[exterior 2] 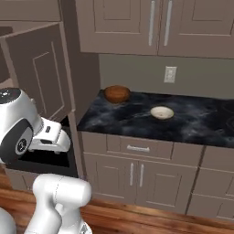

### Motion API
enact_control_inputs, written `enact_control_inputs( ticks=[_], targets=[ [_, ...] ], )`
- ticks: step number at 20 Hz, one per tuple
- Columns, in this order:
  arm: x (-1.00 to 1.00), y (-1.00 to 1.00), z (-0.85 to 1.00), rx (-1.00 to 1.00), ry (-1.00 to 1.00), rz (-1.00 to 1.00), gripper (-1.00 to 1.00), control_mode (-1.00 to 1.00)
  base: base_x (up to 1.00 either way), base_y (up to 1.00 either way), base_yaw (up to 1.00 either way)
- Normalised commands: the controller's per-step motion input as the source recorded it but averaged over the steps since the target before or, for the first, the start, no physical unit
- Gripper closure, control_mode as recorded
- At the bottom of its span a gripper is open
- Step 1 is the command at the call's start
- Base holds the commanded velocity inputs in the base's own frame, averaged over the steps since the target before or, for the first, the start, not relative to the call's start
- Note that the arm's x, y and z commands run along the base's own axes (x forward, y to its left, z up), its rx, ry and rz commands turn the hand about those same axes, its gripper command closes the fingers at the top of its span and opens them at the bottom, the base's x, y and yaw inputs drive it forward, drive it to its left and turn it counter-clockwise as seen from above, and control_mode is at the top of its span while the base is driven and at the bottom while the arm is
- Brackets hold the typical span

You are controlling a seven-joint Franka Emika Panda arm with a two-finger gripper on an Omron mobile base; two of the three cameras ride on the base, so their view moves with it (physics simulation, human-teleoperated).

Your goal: Pick up the bowls on the counter and stack them on top of one another in the open cabinet. Place the smaller bowl on top of the larger bowl.

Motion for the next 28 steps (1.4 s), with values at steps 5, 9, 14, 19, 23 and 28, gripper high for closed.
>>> enact_control_inputs(
  ticks=[5, 9, 14, 19, 23, 28],
  targets=[
    [0.0, 0.0, 0.0, 0.0, 0.0, 0.0, -1.0, 1.0, 0.0, -0.85, 0.0],
    [0.0, 0.0, 0.0, 0.0, 0.0, 0.0, -1.0, 1.0, 0.0, -0.76, 0.0],
    [0.0, 0.0, 0.0, 0.0, 0.0, 0.0, -1.0, 1.0, -0.05, -0.33, 0.01],
    [0.0, 0.0, 0.0, 0.0, 0.0, 0.0, -1.0, 1.0, 0.05, -0.03, 0.0],
    [0.0, 0.0, 0.0, 0.0, 0.0, 0.0, -1.0, 1.0, 0.47, -0.19, 0.0],
    [0.0, 0.0, 0.0, 0.0, 0.0, 0.0, -1.0, 1.0, 0.63, -0.28, 0.0]
  ],
)
